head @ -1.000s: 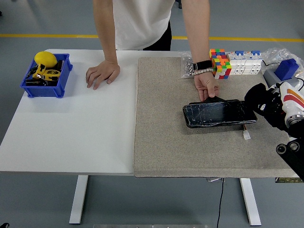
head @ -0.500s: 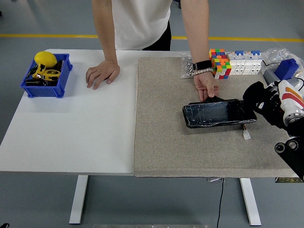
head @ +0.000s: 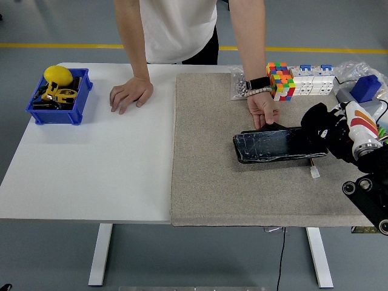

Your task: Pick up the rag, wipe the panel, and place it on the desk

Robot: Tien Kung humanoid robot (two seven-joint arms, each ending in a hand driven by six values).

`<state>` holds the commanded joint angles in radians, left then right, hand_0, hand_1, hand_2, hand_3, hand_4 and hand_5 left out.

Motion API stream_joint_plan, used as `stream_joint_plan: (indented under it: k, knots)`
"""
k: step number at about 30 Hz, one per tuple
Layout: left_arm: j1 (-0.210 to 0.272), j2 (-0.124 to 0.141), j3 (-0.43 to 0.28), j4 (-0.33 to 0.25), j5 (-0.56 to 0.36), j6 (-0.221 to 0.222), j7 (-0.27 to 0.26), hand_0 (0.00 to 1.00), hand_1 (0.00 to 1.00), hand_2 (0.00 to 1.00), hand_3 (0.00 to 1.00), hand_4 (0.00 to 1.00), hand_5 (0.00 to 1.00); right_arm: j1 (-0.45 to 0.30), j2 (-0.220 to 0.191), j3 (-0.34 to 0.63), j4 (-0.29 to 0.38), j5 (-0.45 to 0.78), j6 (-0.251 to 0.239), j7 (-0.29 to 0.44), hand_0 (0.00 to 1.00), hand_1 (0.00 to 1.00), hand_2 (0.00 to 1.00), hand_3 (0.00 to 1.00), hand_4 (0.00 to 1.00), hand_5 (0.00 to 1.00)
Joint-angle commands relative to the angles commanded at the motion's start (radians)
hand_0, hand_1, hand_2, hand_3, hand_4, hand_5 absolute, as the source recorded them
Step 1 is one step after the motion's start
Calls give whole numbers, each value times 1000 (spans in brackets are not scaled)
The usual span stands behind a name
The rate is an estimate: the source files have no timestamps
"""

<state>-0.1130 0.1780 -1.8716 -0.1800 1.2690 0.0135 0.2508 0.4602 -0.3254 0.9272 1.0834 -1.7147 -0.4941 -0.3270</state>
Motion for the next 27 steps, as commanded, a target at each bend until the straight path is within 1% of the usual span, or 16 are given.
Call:
stream_joint_plan:
  k: [11,27]
  knots:
    - [-2,0,3,0,-1,-1,0,687,729,732,604,670,615,5,22,-19,19,2,-1,-4,160,269,319,374,889,2]
    - [-2,1,4,0,-2,1,1,689,728,731,604,670,616,26,64,-107,74,14,-2,-11,160,270,320,373,892,2]
